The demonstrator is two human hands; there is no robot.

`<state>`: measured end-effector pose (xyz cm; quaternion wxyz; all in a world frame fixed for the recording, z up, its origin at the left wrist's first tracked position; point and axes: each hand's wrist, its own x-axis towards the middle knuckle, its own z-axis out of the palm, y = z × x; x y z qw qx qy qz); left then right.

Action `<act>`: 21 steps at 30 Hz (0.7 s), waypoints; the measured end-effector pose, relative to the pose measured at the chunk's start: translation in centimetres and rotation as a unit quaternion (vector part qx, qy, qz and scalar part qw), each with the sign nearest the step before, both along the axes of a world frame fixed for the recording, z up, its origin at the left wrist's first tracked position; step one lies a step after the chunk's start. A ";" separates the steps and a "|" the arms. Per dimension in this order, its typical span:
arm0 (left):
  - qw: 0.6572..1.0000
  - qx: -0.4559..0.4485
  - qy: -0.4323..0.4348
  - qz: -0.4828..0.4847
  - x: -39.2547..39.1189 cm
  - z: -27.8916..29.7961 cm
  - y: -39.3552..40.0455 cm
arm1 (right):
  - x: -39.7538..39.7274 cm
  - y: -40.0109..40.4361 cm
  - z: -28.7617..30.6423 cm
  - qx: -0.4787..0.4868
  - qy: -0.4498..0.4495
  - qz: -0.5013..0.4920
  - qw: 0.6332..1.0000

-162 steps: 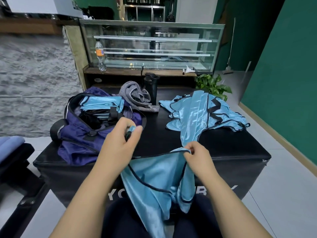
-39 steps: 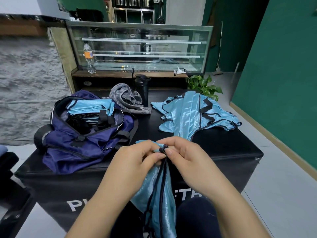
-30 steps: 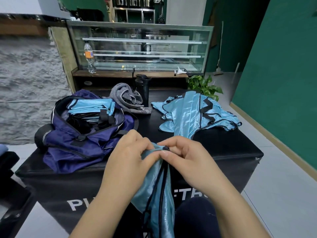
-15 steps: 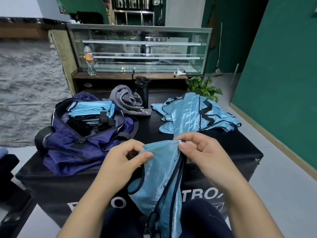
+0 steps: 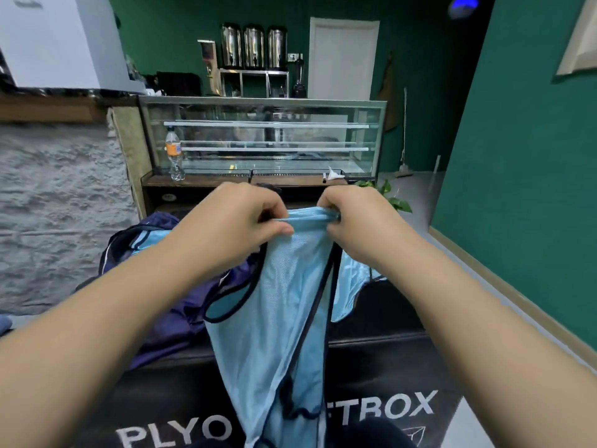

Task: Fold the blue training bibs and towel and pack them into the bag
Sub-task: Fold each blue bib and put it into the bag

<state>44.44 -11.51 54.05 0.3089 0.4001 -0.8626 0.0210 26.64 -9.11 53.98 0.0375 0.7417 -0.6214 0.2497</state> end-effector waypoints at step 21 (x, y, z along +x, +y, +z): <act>0.917 0.234 0.317 -0.059 0.1 5.5 -0.6 | 1.3 -1.9 7.1 -0.033 -0.252 0.138 0.957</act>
